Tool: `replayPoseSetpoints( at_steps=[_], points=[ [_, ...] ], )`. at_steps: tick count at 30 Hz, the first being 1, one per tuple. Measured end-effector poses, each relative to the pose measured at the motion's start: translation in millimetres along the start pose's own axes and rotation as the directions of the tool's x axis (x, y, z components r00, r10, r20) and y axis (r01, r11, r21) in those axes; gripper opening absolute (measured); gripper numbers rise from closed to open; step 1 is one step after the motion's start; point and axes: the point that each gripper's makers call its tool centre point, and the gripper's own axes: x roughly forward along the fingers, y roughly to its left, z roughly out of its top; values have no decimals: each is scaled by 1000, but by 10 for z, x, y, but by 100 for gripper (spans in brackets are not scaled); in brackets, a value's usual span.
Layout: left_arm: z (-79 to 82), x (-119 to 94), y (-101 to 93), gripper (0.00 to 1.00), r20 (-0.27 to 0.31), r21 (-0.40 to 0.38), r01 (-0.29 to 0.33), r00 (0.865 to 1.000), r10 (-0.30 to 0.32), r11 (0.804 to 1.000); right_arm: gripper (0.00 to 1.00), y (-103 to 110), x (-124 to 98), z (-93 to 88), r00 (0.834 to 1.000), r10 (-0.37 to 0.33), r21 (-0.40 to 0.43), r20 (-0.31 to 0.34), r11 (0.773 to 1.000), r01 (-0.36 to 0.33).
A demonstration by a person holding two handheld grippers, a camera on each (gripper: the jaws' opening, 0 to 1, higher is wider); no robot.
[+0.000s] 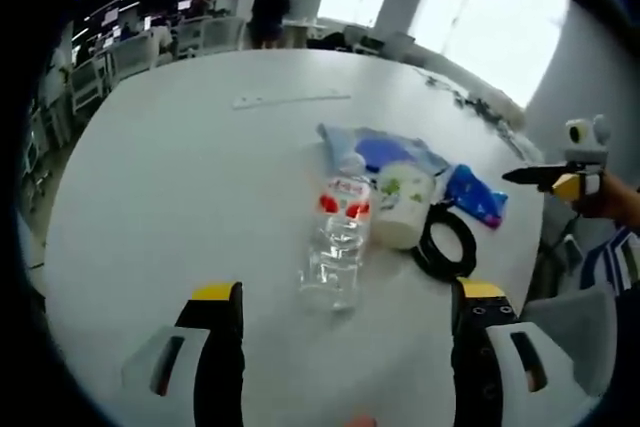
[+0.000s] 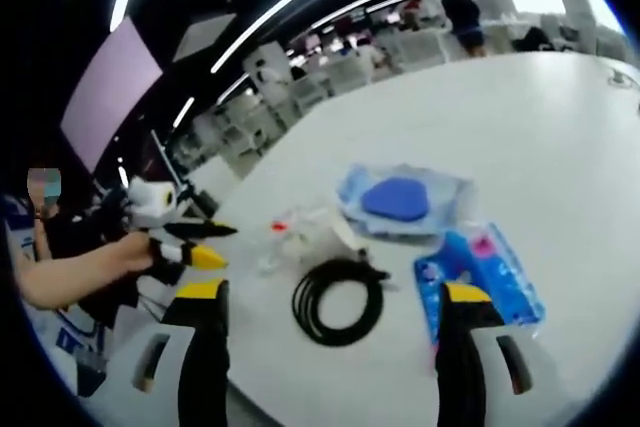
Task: Arrange the tabletop items into an orderly group along one side of the table until the central work area is clear of visible clutter.
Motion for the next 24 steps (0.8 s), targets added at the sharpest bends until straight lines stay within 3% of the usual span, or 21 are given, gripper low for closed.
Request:
replayPoseSetpoints(
  at_steps=[24],
  points=[
    [36, 244, -18, 82, -31, 20, 37, 999, -36, 999, 83, 11, 61, -45, 1000, 7, 11, -20, 1000, -7]
  ],
)
